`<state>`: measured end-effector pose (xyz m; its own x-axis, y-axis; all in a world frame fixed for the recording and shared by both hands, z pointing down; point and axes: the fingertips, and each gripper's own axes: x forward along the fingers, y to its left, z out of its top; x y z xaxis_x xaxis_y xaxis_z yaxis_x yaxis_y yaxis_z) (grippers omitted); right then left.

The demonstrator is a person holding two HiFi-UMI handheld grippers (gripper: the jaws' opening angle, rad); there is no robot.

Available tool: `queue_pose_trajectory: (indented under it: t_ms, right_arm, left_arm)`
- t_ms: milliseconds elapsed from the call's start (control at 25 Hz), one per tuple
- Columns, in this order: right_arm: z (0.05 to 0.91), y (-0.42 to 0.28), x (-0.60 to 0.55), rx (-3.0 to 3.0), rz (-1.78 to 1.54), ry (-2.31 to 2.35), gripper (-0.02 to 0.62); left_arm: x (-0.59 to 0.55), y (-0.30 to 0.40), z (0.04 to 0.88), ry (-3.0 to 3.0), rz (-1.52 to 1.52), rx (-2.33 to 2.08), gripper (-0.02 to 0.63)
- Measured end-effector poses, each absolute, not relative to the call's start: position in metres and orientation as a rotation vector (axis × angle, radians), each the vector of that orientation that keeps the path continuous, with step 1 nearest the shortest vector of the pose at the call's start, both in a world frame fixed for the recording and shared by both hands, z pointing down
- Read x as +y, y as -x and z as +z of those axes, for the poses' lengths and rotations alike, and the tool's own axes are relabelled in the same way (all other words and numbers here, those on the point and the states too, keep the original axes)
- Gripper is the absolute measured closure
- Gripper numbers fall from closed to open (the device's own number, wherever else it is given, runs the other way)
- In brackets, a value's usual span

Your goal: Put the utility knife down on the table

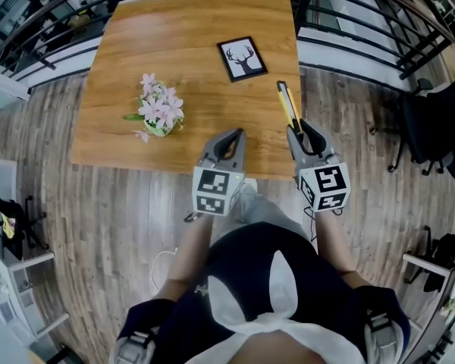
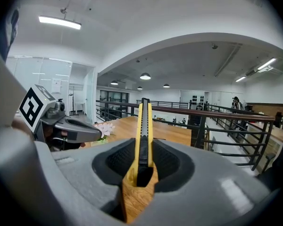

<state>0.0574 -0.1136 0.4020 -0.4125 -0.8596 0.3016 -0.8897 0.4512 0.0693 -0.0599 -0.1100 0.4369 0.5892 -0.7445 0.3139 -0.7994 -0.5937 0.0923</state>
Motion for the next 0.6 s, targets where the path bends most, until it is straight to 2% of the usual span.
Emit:
queue_pose_trajectory:
  t_ms: [600]
  right_arm:
    - [0.426, -0.064, -0.136, -2.367, 0.214, -1.477, 0.482]
  left_arm:
    - [-0.131, 0.054, 0.445, -2.578, 0.379, -1.245, 0.589]
